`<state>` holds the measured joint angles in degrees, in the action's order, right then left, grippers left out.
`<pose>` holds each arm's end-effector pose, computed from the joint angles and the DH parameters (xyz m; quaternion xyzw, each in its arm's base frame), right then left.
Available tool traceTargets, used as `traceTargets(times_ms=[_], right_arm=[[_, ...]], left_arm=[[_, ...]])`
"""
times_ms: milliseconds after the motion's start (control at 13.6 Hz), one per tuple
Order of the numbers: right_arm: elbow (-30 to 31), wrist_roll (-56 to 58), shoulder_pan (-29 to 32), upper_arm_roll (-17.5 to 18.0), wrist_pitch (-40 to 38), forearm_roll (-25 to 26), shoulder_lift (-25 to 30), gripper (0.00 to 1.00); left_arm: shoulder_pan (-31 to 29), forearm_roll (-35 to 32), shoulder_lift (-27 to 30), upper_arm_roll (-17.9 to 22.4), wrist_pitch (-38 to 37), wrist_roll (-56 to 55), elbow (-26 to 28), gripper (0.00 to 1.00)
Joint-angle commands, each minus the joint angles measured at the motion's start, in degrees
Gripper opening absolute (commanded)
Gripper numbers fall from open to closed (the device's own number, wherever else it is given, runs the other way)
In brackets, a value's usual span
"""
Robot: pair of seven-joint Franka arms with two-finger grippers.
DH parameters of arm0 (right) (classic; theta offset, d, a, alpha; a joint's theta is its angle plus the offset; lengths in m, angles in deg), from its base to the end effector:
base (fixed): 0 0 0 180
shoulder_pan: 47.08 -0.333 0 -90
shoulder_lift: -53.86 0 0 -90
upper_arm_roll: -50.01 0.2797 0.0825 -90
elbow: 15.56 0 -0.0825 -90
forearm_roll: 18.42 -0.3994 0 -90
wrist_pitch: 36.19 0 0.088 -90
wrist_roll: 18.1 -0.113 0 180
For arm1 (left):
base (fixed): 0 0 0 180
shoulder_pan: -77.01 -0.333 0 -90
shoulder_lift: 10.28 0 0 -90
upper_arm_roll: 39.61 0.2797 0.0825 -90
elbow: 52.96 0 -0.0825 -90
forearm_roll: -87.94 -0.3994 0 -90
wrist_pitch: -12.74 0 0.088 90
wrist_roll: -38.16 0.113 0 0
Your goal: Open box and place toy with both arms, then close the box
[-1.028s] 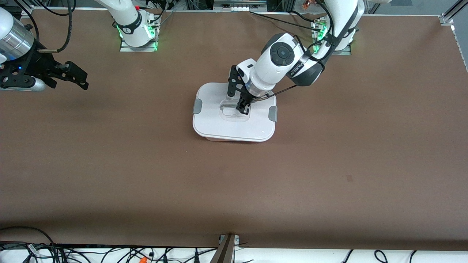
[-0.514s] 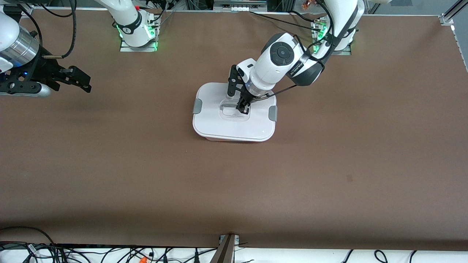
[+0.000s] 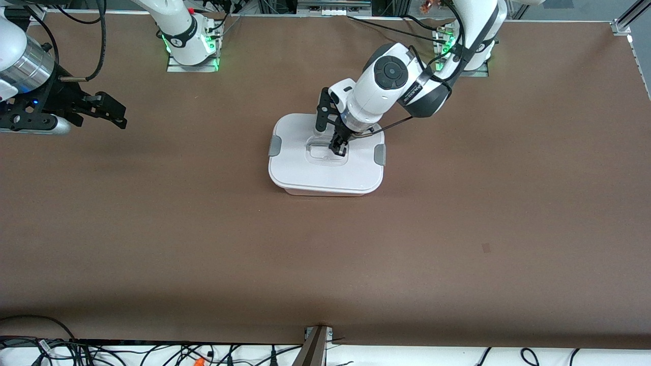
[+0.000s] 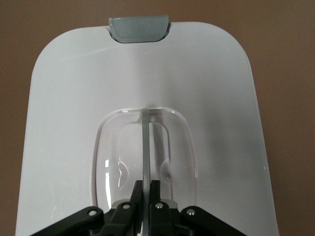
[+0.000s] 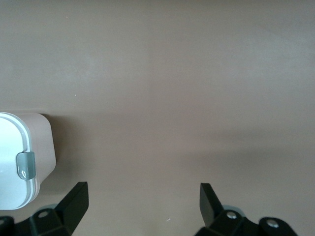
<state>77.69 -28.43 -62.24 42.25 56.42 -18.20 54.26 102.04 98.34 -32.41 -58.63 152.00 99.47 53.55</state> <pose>0.5664 0.0729 0.5624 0.9997 -0.0255 -0.0019 0.0018 0.4759 -0.4480 0.2943 0.6599 -0.7342 0.1168 0.1092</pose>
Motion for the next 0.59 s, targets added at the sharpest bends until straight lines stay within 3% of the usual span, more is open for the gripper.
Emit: traceTargets(times_ms=[0,514], right_arm=[[-1.2,-0.1,-0.1,-0.3,-1.9,-0.7,-0.2,1.0],[-1.1,0.0,0.0,-0.5,-2.1,-0.7,-0.2,1.0]], left_arm=[[0.2,-0.7,1.4,0.4,-2.1,1.3,2.0,0.0],[-0.2,-0.6,1.5,0.6,-2.0,0.8,1.1,0.0]])
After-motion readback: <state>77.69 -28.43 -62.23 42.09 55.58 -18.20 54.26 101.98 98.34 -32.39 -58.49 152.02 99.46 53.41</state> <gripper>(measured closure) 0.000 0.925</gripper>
